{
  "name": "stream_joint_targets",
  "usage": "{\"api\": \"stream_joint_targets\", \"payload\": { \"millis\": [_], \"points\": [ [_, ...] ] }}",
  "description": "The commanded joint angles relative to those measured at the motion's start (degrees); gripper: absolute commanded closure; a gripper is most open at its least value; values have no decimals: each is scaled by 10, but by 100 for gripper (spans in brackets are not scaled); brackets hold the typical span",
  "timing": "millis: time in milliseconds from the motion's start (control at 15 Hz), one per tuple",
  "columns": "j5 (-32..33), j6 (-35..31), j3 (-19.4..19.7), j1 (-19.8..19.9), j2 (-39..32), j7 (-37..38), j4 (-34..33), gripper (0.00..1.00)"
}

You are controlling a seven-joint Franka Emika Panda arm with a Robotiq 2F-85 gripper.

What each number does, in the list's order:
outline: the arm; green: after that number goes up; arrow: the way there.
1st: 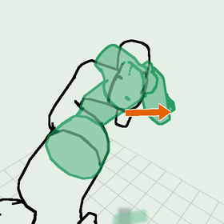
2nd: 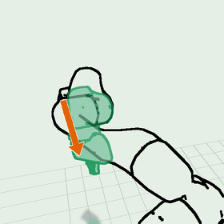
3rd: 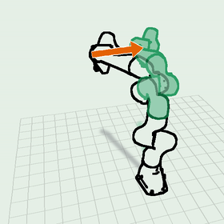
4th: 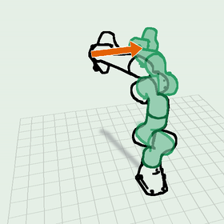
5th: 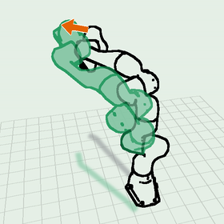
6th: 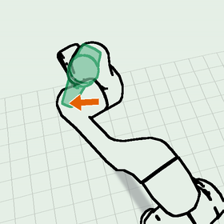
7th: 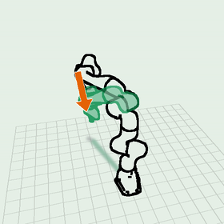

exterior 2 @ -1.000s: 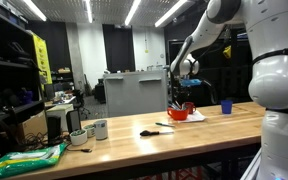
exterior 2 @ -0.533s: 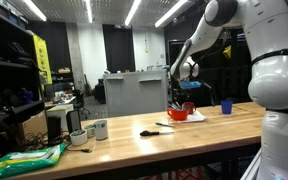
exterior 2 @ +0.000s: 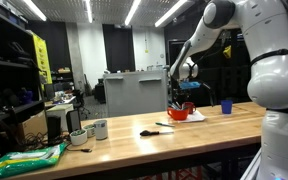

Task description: Remove the red pen from the orange mug and put it on the left side of the counter.

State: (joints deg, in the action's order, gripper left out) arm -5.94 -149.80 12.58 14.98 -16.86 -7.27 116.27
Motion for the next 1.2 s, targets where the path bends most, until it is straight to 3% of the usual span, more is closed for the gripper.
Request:
{"api": "stream_joint_targets", "payload": {
  "millis": [0,1133],
  "points": [
    [-17,8,-15,14,-22,-1,-32,0],
    [-16,39,-34,39,-90,1,-115,0]
  ]
}}
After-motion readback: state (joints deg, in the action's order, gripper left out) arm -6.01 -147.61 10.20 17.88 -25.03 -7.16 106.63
